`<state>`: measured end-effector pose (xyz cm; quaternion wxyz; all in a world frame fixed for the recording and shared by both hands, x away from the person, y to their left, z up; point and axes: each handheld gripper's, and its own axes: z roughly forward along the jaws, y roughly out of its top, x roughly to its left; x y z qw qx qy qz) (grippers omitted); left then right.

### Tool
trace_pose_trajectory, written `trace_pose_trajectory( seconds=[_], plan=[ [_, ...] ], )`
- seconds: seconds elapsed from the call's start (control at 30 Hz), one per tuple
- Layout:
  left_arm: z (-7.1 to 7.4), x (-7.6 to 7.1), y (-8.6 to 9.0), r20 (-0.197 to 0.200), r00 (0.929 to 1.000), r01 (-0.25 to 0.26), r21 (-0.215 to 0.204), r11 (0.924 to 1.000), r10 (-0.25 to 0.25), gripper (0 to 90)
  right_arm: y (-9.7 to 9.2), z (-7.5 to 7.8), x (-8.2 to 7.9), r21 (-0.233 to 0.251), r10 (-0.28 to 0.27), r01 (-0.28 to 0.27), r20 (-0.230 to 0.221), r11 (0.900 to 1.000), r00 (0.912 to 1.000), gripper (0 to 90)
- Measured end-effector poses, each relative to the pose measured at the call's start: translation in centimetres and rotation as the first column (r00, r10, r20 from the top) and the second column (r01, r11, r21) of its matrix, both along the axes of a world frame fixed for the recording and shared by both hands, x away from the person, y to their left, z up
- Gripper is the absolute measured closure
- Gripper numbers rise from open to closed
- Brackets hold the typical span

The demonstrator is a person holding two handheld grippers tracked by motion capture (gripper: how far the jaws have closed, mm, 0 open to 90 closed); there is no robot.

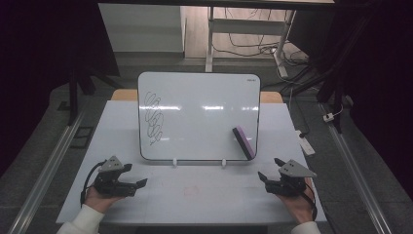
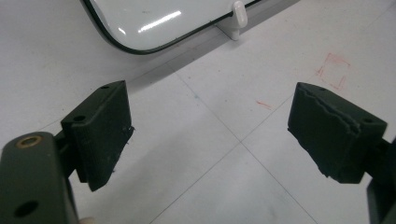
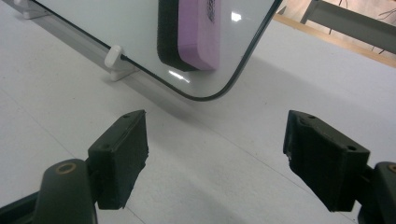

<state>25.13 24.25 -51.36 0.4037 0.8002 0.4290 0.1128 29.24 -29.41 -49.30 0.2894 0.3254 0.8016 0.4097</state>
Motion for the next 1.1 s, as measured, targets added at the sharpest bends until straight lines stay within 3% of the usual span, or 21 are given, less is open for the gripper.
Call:
trace_pose_trajectory(
  seconds=[0.37, 0.93, 1.1],
  plan=[
    [-0.02, 0.02, -0.09, 0.000, 1.0000, 0.005, 0.003, 1.0000, -0.005, 14.1, -0.34, -0.38, 0.16, 0.010, -0.022, 0.023, -0.026, 0.9997, 0.9994, 23.8],
    [-0.04, 0.09, -0.09, -0.003, 1.0000, 0.001, -0.002, 1.0000, -0.001, 14.1, -0.07, -0.39, 0.07, 0.004, -0.025, 0.025, -0.023, 0.9997, 0.9994, 25.0],
    [0.03, 0.04, -0.12, -0.003, 1.0000, 0.001, -0.003, 1.0000, -0.001, 14.1, 0.15, 0.22, -0.08, 0.014, -0.031, 0.031, -0.003, 0.9994, 0.9995, 26.1]
  ],
)
